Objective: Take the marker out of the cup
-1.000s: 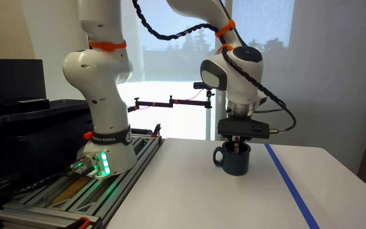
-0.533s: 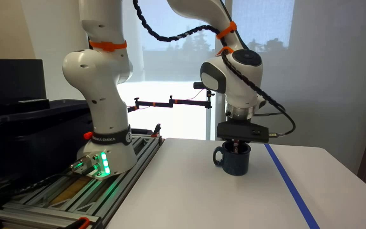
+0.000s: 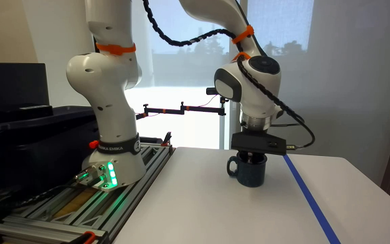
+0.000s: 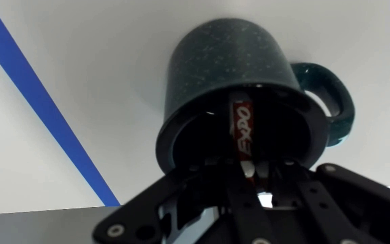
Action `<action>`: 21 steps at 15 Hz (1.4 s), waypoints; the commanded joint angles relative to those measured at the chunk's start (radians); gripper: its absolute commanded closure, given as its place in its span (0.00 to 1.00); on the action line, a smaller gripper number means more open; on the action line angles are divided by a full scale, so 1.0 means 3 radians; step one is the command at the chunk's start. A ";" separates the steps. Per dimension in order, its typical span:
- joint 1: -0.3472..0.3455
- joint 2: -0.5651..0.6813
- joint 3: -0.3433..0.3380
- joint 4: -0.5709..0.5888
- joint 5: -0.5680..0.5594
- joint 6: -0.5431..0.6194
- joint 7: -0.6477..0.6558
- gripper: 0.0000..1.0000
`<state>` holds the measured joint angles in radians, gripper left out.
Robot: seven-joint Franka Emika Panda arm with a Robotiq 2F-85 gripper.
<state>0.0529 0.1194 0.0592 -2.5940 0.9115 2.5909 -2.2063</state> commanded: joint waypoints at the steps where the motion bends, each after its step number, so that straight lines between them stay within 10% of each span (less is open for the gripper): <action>1: -0.0026 -0.0111 0.0034 -0.0036 -0.0135 -0.0101 0.0135 0.95; 11: 0.0010 -0.0679 0.0006 -0.0015 -0.0646 -0.0559 0.0773 0.95; 21: -0.0030 -0.0918 -0.0079 0.0107 -0.1370 -0.0033 0.2028 0.95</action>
<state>0.0523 -0.1440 0.0448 -2.5611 0.6050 2.5295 -1.7403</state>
